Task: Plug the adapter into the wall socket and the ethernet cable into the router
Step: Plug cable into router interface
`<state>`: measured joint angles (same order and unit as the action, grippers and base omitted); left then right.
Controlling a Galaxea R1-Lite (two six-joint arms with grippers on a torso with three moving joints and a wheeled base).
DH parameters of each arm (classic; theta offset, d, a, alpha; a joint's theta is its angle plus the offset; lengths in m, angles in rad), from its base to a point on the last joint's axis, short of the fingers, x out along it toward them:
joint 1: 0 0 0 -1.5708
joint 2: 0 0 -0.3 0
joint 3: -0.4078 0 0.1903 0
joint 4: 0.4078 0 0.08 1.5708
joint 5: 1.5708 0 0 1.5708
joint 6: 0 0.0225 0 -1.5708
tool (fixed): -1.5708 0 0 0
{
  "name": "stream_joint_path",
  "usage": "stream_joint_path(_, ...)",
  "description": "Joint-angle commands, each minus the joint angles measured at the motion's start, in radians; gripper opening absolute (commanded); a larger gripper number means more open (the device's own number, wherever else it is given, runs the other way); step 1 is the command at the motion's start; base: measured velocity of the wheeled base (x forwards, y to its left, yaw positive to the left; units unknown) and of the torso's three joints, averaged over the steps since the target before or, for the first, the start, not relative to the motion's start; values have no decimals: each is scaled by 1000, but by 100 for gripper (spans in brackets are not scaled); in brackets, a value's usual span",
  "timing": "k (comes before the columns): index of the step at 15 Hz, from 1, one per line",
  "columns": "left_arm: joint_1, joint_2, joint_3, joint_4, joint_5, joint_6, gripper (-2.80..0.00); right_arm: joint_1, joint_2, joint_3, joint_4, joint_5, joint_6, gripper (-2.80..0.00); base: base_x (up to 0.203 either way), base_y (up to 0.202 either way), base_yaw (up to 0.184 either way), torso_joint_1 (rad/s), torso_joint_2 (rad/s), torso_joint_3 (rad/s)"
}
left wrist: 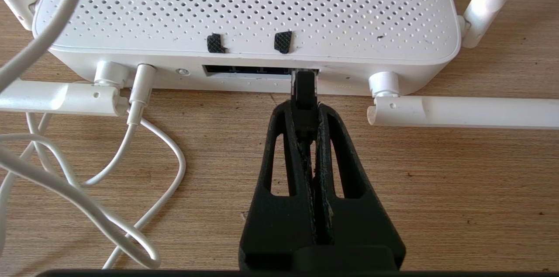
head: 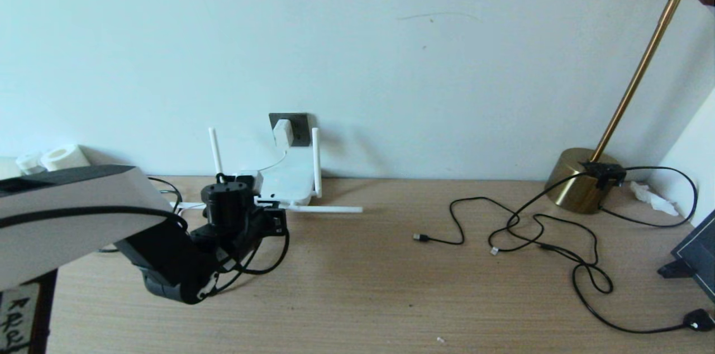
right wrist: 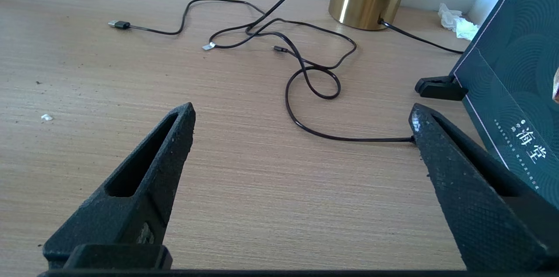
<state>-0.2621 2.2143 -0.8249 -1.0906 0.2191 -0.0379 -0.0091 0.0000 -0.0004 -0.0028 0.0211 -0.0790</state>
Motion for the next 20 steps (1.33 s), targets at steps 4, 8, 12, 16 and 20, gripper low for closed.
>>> stream_joint_path(4, 1, 8, 0, -5, 1, 0, -280, 0, 2, 0, 0, 0, -1, 0, 0, 0, 0, 0, 0, 0)
stream_joint_path(8, 1, 10, -2, -5, 0, 0, -280, 0, 2, 0, 0, 0, -2, 0, 0, 0, 0, 0, 0, 0)
stream_joint_path(12, 1, 12, -3, -5, 0, 0, -280, 0, 2, -1, 0, 0, -1, 0, 0, 0, 0, 0, 0, 0)
stream_joint_path(16, 1, 13, -8, -5, 0, 0, -280, 0, 2, 0, 0, 0, -1, 0, 0, 0, 0, 0, 0, 0)
stream_joint_path(20, 1, 24, -23, -5, 2, 0, -280, 0, 2, 0, 0, 0, -1, 0, 0, 0, 0, 0, 0, 0)
